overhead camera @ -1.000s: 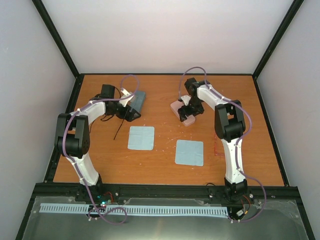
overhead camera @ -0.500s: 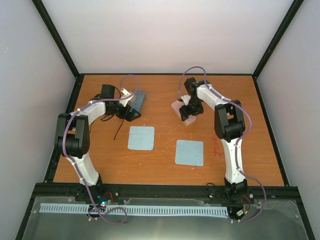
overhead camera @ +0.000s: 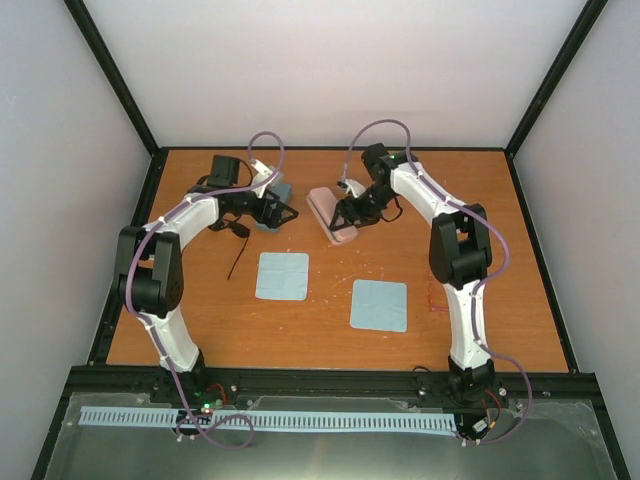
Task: Organize the sunglasses
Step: Pick up the sunglasses case at the center of the board, then open the sunglasses case.
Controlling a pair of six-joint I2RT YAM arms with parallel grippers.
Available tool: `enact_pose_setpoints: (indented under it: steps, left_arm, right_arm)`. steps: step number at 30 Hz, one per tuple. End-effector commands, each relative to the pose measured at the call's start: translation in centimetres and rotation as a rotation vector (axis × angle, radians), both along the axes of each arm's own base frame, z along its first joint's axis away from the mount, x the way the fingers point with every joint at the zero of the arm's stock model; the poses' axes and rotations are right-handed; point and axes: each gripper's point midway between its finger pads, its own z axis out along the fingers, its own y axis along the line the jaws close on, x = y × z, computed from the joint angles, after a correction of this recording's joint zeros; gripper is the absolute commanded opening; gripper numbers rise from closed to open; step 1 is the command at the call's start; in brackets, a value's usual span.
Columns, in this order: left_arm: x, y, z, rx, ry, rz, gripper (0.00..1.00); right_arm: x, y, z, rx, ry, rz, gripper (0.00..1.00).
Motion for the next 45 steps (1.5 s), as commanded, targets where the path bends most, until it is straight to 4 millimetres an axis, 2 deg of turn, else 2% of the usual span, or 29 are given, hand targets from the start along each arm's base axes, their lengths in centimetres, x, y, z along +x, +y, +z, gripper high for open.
enact_pose_setpoints:
  steps: [1,10,14,17,20,25,36,41,45]
  left_arm:
    - [0.7,-2.5,2.0,-0.092,-0.014,-0.027,0.99]
    - [0.8,-3.5,1.8,-0.132,-0.02,-0.026,0.99]
    - [1.0,-3.6,2.0,-0.146,-0.022,-0.018,1.0]
    - [1.3,-3.9,3.1,-0.169,-0.056,-0.028,0.99]
    - [1.3,-3.9,3.3,-0.176,-0.057,-0.023,0.99]
    - [1.3,-3.7,2.2,-0.165,-0.056,-0.008,1.0]
    - [1.1,-3.9,-0.3,-0.118,-0.085,-0.012,0.99]
    - [1.3,-4.2,-1.2,-0.105,-0.102,-0.016,0.99]
    - [1.4,-4.8,-1.7,-0.093,-0.121,-0.027,0.99]
  right_arm:
    - [-1.2,3.9,4.3,0.229,0.045,0.041,0.39]
    - [-0.3,5.8,8.3,0.369,0.022,0.055,0.37]
    - [-0.5,5.8,8.4,0.352,0.03,0.079,0.37]
    - [-0.6,5.4,7.7,0.318,0.031,0.08,0.36]
    - [-0.8,5.6,7.8,0.333,0.039,0.083,0.34]
    - [-1.1,6.5,9.3,0.39,0.04,0.099,0.33]
    - [-2.2,7.1,10.9,0.458,0.07,0.125,0.29]
    - [-3.4,7.8,11.8,0.507,0.101,0.152,0.19]
    - [-4.6,8.2,11.9,0.522,0.135,0.169,0.18]
